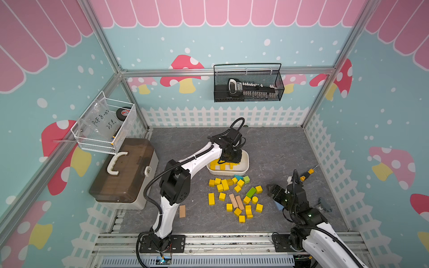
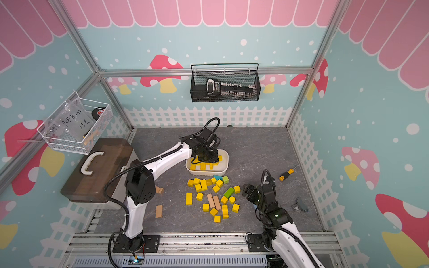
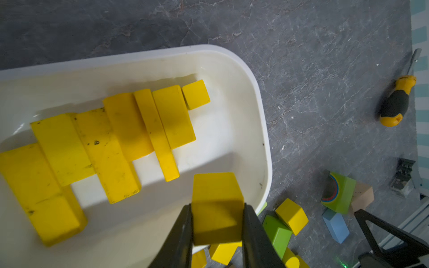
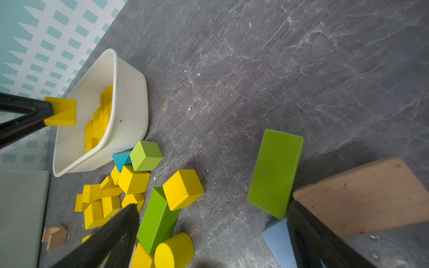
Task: Pick out the yellow building blocks
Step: Place the building block in the storage box.
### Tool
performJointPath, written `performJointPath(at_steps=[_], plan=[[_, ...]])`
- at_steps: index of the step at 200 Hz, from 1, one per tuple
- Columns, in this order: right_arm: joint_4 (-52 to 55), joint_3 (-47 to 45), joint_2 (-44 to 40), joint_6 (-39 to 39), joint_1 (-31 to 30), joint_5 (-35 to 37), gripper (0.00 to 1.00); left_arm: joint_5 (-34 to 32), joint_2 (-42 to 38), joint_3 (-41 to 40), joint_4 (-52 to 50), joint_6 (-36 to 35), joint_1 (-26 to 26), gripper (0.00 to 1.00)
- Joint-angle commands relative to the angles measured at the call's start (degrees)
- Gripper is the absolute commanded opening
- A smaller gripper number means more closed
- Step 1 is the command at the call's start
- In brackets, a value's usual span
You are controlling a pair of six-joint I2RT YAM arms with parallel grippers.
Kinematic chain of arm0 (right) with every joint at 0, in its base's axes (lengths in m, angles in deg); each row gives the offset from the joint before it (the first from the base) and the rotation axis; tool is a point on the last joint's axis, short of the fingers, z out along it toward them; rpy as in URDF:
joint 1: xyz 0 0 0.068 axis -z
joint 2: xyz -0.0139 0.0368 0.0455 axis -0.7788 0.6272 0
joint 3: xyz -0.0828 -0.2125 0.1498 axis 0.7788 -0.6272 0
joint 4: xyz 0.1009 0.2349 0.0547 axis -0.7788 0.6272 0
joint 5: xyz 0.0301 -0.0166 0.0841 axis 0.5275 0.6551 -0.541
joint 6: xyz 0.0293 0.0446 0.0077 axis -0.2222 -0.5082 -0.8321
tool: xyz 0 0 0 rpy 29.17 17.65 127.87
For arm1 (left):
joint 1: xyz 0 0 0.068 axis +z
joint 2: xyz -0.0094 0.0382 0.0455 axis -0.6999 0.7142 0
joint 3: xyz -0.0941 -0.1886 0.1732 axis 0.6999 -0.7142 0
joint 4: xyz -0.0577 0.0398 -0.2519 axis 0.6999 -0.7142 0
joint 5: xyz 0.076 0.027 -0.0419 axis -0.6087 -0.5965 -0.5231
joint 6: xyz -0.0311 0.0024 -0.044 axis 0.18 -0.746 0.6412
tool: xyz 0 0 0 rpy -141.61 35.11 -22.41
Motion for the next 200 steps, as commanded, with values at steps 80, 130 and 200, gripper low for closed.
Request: performJointPath(at_steps=[80, 130, 200], plan=[[-1.92, -0.18, 1.52, -0.63, 0.46, 0.68, 0.99, 2.72, 11.93, 12.58, -4.31, -0.75, -0.45, 0.31], [-1.91, -0.09, 1.7, -0.57, 0.57, 0.52, 0.99, 1.31, 14.09, 13.73, -4.32, -1.28, -0.29, 0.32], [-2.33, -0.27, 2.13, -0.79, 0.59, 0.42, 0.98, -0.88, 16.21, 16.19, -4.32, -1.06, 0.2, 0.35]])
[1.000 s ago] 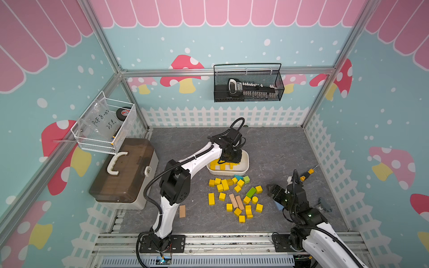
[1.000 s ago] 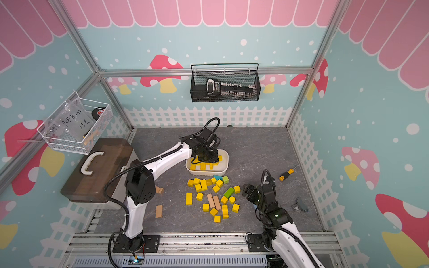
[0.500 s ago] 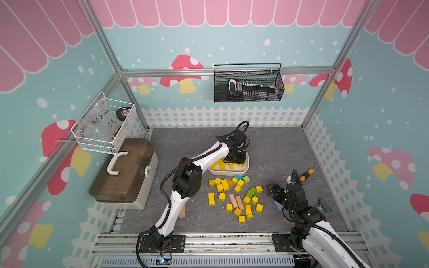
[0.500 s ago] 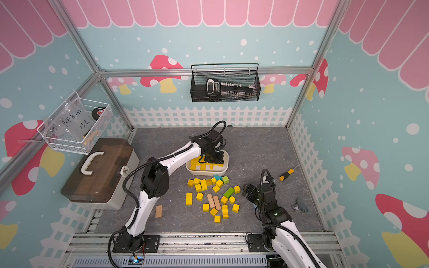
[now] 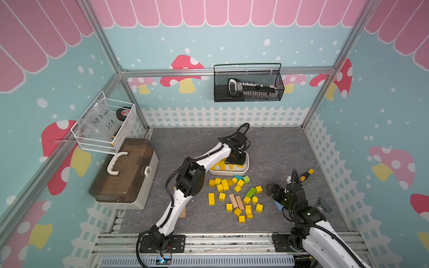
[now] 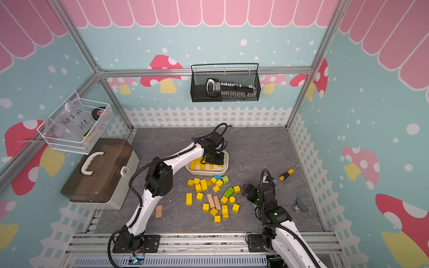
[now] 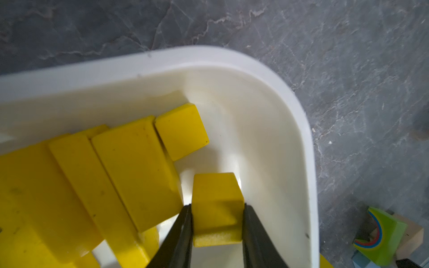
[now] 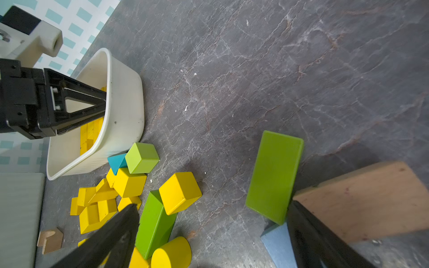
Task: Pick out the yellow building blocks
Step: Place the building block in the storage box.
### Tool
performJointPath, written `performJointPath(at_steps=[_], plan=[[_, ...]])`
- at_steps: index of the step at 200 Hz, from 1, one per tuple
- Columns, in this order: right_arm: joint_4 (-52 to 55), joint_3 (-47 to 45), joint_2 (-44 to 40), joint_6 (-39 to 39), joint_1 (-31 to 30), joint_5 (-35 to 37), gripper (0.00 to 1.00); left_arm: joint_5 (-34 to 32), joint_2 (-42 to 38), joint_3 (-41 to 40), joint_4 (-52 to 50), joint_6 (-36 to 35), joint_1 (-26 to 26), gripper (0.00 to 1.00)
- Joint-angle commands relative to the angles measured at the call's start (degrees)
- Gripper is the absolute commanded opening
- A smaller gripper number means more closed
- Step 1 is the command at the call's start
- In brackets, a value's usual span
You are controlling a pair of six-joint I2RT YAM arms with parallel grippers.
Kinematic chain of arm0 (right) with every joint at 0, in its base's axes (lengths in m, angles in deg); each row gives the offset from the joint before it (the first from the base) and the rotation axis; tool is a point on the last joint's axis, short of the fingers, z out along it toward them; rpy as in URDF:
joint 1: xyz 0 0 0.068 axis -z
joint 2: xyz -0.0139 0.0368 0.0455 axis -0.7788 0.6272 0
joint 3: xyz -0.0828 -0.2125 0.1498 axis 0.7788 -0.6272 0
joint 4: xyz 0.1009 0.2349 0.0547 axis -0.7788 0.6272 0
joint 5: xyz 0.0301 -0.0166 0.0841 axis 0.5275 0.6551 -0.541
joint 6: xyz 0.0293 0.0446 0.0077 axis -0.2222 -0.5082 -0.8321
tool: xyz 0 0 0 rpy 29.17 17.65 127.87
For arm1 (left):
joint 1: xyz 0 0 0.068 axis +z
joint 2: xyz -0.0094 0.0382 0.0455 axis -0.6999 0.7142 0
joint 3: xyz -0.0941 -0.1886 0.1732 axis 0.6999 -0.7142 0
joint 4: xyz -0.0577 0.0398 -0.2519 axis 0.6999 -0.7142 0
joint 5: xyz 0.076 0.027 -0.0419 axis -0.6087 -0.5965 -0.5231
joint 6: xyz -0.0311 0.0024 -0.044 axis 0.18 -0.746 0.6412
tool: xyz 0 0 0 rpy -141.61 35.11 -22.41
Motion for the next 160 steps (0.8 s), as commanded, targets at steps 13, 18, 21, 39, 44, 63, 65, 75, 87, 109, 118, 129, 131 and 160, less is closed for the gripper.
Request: performJointPath(at_steps=[13, 18, 21, 39, 44, 63, 65, 75, 87, 109, 118, 129, 131, 160], plan=[[-0.93, -0.27, 0.34, -0.75, 0.3, 0.42, 0.99, -2.41, 1.15, 2.95, -0.71, -0.53, 0.24, 0.35], [-1.0, -0.27, 0.34, -0.75, 0.28, 0.5, 0.99, -2.58, 1.23, 3.05, -0.76, -0.49, 0.25, 0.36], [-1.04, -0.27, 0.34, -0.75, 0.28, 0.48, 0.99, -2.8, 1.24, 3.16, -0.84, -0.51, 0.28, 0.36], [-1.13, -0.35, 0.34, -0.84, 0.33, 0.42, 0.99, -3.46, 1.25, 3.33, -0.93, -0.43, 0.22, 0.36], [-1.13, -0.35, 0.34, -0.84, 0.33, 0.38, 0.99, -3.64, 1.24, 3.36, -1.06, -0.47, 0.28, 0.36], [-1.13, -0.35, 0.28, -0.84, 0.33, 0.38, 0.99, -4.26, 1.42, 3.63, -1.24, -0.43, 0.33, 0.36], [-1.13, -0.35, 0.26, -0.84, 0.33, 0.41, 0.99, -4.3, 1.5, 3.64, -1.28, -0.43, 0.32, 0.36], [-1.09, -0.35, 0.26, -0.84, 0.35, 0.37, 0.99, -4.4, 1.64, 3.77, -1.33, -0.4, 0.44, 0.37], [-1.12, -0.35, 0.11, -0.84, 0.33, 0.38, 0.99, -4.65, 1.9, 4.05, -1.54, -0.33, 0.46, 0.37], [-1.13, -0.44, -0.05, -0.82, 0.33, 0.4, 0.99, -5.08, 2.34, 4.95, -1.93, -0.29, 0.48, 0.38], [-1.13, -0.44, -0.1, -0.84, 0.33, 0.33, 0.99, -5.23, 2.5, 5.16, -2.02, -0.34, 0.53, 0.39], [-1.12, -0.44, -0.1, -0.84, 0.35, 0.33, 0.99, -5.28, 2.61, 5.61, -2.11, -0.32, 0.5, 0.39], [-1.13, -0.44, -0.1, -0.84, 0.34, 0.29, 0.99, -5.28, 2.68, 5.66, -2.18, -0.33, 0.54, 0.39], [-1.13, -0.49, -0.18, -0.82, 0.33, 0.32, 0.99, -5.45, 3.35, 6.99, -2.69, -0.17, 0.48, 0.43]])
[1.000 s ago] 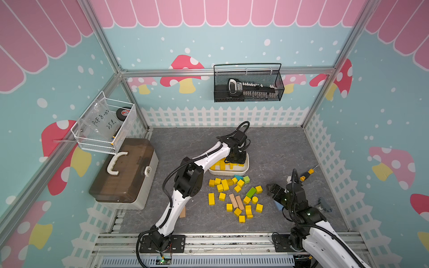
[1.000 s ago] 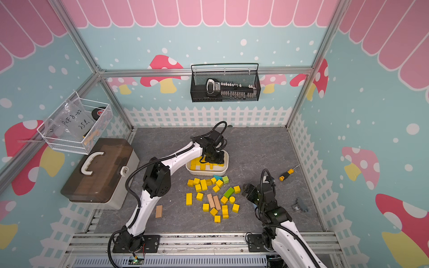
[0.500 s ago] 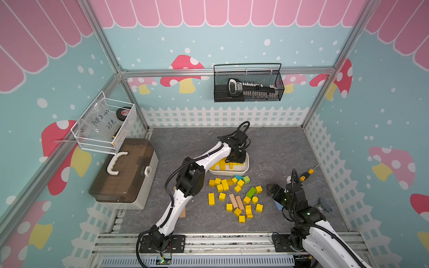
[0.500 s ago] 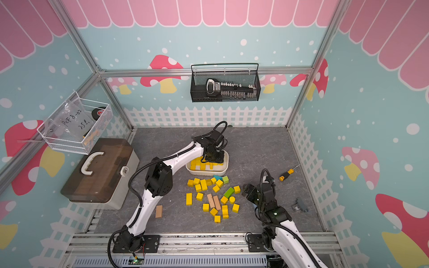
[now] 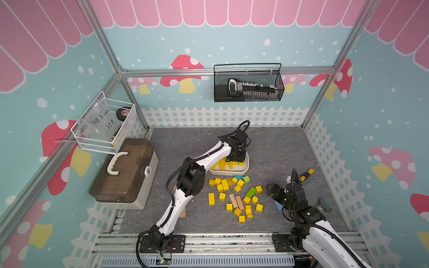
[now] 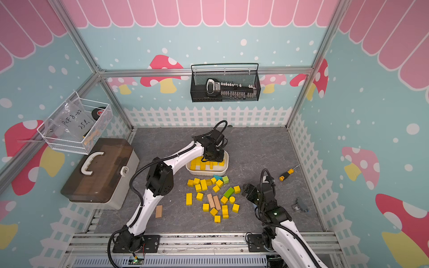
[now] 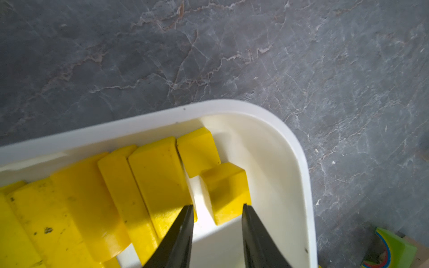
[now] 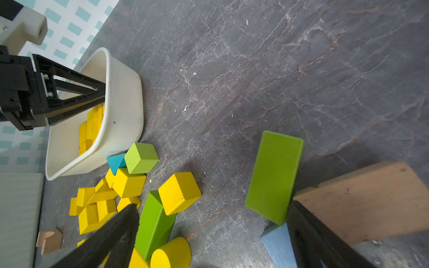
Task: Pick out the yellow building blocks
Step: Place the building block in the storage box.
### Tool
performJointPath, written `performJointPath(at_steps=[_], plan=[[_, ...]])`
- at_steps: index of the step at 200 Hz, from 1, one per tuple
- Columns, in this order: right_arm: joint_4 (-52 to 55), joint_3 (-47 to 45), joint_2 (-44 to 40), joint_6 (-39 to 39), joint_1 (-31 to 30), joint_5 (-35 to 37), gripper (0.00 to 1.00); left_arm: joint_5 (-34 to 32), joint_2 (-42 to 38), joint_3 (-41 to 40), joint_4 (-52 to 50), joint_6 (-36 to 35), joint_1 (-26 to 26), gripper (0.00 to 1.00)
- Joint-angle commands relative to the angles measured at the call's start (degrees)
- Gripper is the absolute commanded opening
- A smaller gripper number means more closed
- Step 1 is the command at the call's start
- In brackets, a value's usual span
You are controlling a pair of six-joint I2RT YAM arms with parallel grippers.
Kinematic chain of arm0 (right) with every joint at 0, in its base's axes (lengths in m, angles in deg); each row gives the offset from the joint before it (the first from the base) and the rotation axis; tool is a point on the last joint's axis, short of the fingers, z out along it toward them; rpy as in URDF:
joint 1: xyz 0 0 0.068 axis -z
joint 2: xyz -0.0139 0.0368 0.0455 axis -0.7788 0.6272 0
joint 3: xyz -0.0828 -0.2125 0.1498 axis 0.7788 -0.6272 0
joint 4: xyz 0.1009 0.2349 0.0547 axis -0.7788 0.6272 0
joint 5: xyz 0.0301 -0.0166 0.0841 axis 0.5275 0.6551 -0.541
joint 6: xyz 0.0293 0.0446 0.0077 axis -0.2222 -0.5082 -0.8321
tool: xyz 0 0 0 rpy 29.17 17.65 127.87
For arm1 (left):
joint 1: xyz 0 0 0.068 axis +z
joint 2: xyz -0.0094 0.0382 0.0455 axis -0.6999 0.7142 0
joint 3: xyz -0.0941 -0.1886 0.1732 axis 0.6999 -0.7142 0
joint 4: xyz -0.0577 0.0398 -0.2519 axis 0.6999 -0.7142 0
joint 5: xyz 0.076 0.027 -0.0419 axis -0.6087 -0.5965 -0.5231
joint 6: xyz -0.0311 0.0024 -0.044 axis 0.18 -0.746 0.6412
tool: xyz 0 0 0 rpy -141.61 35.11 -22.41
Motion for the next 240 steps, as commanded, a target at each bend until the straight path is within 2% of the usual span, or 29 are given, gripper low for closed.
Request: performJointPath(at_steps=[1, 48, 93, 102, 113, 122, 149, 167, 240], plan=[[-0.91, -0.51, -0.49, -0.81, 0.33, 0.33, 0.99, -1.21, 1.72, 2.26, -1.62, -0.19, 0.34, 0.43], [-0.91, -0.62, -0.59, -0.86, 0.41, 0.33, 0.99, -1.05, 0.82, 2.72, -1.73, -0.1, 0.23, 0.42], [-0.98, -0.62, -0.58, -0.94, 0.42, 0.25, 0.99, 0.09, -2.81, 1.37, -1.55, -0.85, -1.06, 0.35], [-0.97, -0.62, -0.58, -0.91, 0.42, 0.23, 0.99, 0.97, -3.11, 0.99, -1.64, -0.79, -1.1, 0.3], [-1.0, -0.57, -0.66, -0.91, 0.4, 0.24, 0.99, 2.52, -3.26, 0.44, -1.32, -0.58, -1.08, 0.13], [-1.0, -0.62, -0.66, -0.9, 0.42, 0.22, 0.99, 3.9, -3.18, -0.08, -0.76, -0.12, -1.04, 0.06], [-0.91, -0.62, -0.84, -0.89, 0.42, 0.07, 0.99, 6.85, -2.24, -0.32, 0.56, 1.32, -0.99, 0.05], [-0.87, -0.62, -1.01, -0.9, 0.42, 0.03, 0.99, 8.95, -1.45, -0.01, 1.38, 2.46, -0.87, 0.0], [-0.91, -0.62, -1.37, -0.9, 0.51, -0.02, 0.99, 11.49, 0.81, -0.44, 1.56, 3.42, -0.55, 0.02]])
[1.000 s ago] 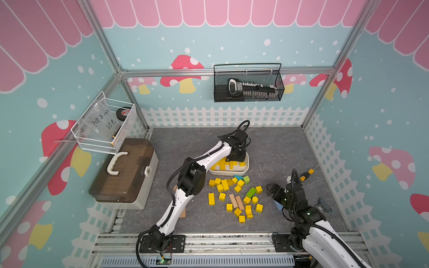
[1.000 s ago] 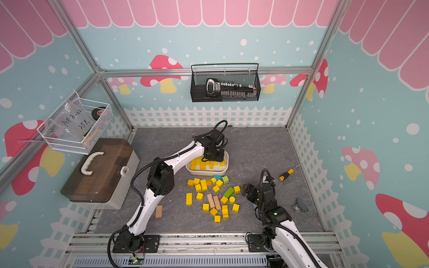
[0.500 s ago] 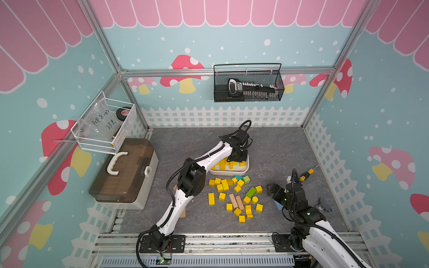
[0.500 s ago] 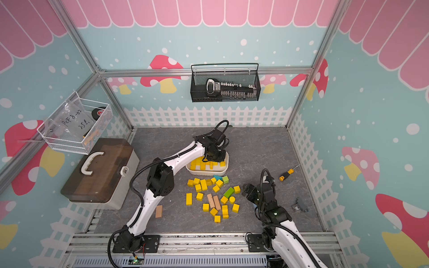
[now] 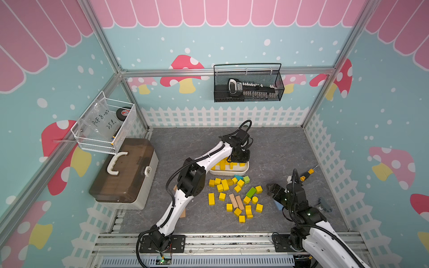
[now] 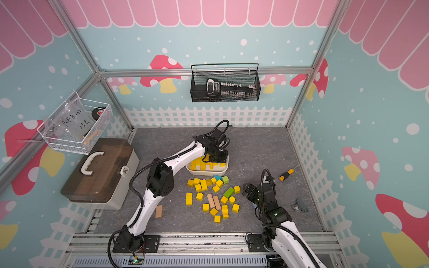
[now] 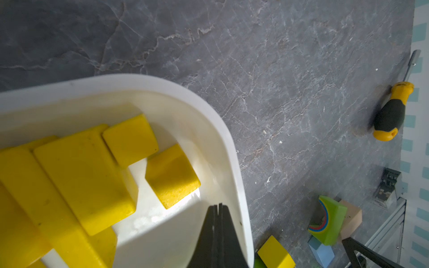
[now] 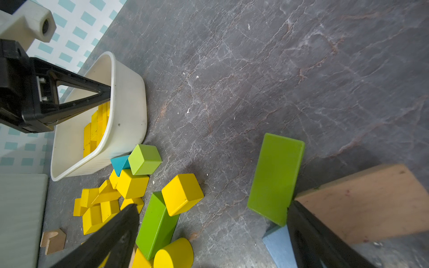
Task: Pick out the yellow building blocks
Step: Place the building block in the storage box, then pick up the building block from the center of the board.
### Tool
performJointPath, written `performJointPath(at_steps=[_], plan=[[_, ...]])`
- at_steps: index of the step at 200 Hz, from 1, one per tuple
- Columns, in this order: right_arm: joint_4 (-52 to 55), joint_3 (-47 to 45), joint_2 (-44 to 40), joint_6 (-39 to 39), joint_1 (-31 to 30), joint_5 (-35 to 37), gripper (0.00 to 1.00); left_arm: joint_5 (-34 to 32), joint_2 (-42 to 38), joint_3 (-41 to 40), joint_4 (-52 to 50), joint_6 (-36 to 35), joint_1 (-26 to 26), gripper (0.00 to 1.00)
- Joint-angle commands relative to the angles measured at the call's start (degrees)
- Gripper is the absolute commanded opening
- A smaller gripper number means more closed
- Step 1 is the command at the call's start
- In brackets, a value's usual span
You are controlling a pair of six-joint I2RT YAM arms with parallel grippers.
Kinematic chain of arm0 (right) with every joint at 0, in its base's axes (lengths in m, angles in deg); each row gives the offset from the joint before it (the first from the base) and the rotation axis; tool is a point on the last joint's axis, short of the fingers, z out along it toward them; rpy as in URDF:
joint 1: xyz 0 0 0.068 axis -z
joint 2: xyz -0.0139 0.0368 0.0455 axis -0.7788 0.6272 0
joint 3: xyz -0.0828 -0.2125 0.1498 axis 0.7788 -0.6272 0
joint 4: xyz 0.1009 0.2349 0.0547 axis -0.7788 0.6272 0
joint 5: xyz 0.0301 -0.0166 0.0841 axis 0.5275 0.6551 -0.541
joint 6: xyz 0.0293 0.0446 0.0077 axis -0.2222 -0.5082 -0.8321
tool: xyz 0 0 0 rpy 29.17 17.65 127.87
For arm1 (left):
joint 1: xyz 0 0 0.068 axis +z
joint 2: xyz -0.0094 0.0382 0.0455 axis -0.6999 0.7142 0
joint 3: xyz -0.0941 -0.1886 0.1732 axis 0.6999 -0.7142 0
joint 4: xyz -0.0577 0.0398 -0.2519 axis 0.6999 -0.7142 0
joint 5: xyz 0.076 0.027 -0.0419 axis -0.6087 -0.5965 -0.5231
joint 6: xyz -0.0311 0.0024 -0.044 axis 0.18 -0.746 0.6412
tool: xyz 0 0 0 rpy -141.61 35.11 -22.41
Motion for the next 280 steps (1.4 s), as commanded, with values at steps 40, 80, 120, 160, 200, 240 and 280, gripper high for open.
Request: performJointPath(at_steps=[40, 80, 120, 160, 200, 240, 280], plan=[[-0.89, -0.62, -0.56, -0.9, 0.27, -0.05, 0.99, 0.69, 3.02, -0.49, 0.58, 0.31, 0.78, 0.02], [-0.89, -0.62, -0.54, -0.92, 0.26, 0.02, 0.99, -0.69, 4.28, -0.22, 0.5, -0.16, 1.54, 0.03], [-0.93, -0.62, -0.27, -0.99, 0.26, 0.01, 0.99, -3.78, 3.53, -0.22, -0.2, -1.57, 1.51, 0.04], [-1.05, -0.62, -0.08, -1.08, 0.27, 0.0, 0.99, -3.02, 2.67, 0.21, -0.32, -2.06, 1.61, 0.07], [-1.0, -0.61, 0.01, -1.08, 0.31, 0.01, 0.99, -2.48, 1.18, 1.78, -0.37, -1.97, 1.53, 0.11], [-1.03, -0.61, 0.01, -0.99, 0.34, 0.05, 0.99, -1.3, -2.48, 2.01, -0.06, -1.61, 1.51, 0.2], [-1.01, -0.57, -0.25, -0.75, 0.35, -0.32, 0.99, -0.98, -10.89, -4.48, 3.0, -1.53, 1.53, 0.23]])
